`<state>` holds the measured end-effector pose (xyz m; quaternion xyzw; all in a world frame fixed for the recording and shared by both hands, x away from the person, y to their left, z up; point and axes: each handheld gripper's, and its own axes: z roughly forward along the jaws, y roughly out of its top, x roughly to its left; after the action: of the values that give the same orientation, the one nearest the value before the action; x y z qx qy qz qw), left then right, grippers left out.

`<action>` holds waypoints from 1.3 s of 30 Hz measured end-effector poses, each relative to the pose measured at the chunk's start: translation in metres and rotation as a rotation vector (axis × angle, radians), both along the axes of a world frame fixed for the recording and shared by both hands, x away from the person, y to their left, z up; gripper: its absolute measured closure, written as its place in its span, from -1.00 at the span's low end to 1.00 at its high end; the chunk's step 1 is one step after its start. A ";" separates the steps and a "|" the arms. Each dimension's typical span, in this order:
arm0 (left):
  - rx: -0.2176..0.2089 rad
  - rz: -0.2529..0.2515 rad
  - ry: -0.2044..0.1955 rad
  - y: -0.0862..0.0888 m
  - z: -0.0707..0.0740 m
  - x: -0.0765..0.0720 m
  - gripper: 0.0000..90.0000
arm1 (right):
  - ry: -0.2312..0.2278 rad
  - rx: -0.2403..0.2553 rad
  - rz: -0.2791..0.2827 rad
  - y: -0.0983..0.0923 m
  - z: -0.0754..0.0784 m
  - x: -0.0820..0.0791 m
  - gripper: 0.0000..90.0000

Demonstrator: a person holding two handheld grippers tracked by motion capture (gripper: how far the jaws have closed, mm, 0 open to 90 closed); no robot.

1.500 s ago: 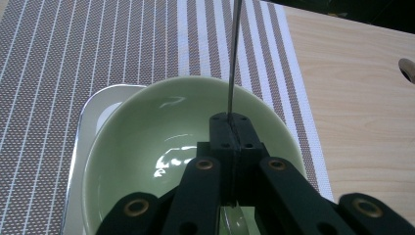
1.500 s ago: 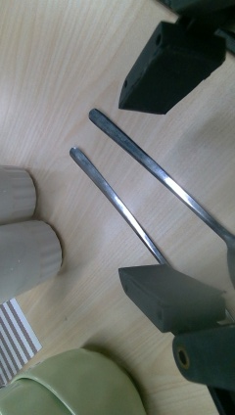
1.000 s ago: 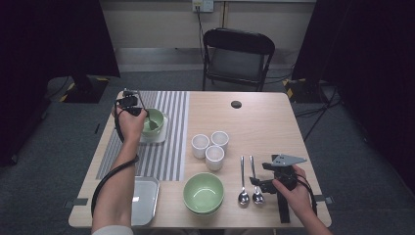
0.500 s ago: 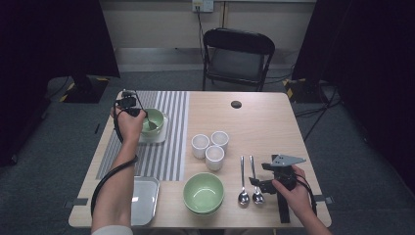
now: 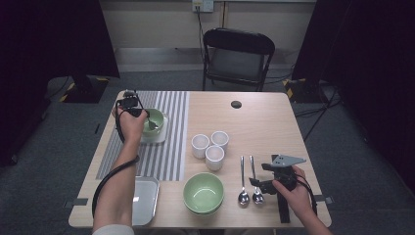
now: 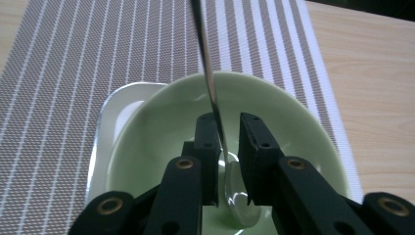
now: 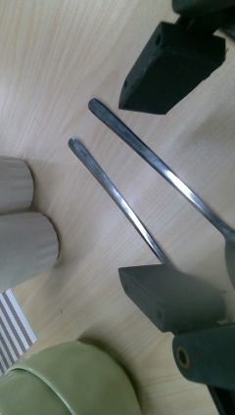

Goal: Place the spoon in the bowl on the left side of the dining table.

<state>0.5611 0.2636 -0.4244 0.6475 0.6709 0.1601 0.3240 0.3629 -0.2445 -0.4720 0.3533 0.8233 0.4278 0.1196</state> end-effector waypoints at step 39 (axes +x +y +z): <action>0.053 0.018 -0.030 0.002 -0.020 0.006 0.39 | -0.002 0.012 0.026 0.002 0.000 -0.001 -0.59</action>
<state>0.5670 0.2659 -0.4440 0.6474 0.6672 0.1906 0.3153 0.3621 -0.2426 -0.4718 0.3429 0.8250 0.4348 0.1127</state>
